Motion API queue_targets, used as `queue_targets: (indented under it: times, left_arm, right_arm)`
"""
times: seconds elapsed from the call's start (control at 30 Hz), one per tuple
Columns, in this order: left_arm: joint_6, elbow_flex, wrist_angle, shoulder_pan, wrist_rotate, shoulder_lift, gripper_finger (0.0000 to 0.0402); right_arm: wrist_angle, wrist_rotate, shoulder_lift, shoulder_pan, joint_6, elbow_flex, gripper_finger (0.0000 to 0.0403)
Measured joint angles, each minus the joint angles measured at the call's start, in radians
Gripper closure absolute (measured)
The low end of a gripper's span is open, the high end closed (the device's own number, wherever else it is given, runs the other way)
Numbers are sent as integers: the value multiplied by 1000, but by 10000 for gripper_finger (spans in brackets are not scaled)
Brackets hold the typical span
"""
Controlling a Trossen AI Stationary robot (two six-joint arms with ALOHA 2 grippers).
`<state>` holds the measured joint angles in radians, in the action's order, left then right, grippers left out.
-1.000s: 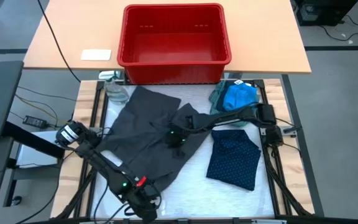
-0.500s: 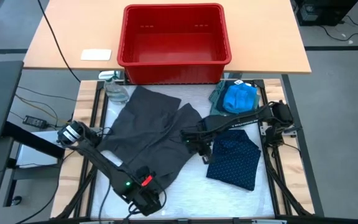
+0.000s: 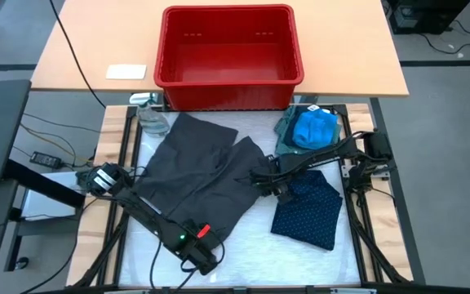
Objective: Fold laundry
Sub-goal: Fold the gray shorts
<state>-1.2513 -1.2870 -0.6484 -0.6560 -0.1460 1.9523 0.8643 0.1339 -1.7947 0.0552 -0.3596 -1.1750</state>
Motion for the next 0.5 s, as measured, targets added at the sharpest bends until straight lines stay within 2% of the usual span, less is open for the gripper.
queue_targets:
  times: [0.13,0.17,0.27,0.37,0.4,0.5]
  left_arm:
    - [-17,-22,0,9,40,-2,373]
    - [-42,-35,0,10,51,-1,384]
    - [-98,-87,2,8,70,0,387]
    - [-102,-173,2,-12,76,0,391]
    - [-88,-208,2,-21,73,0,392]
    - [-58,-318,-17,-47,66,0,393]
  right_arm:
    - [-157,35,-1,-38,-76,120,207]
    - [-197,34,3,-48,-82,142,214]
    - [-206,-14,5,-62,-82,155,266]
    - [-98,-119,16,-60,-63,124,362]
    - [-38,-163,28,-55,-68,114,381]
    - [121,-232,84,-33,-98,57,386]
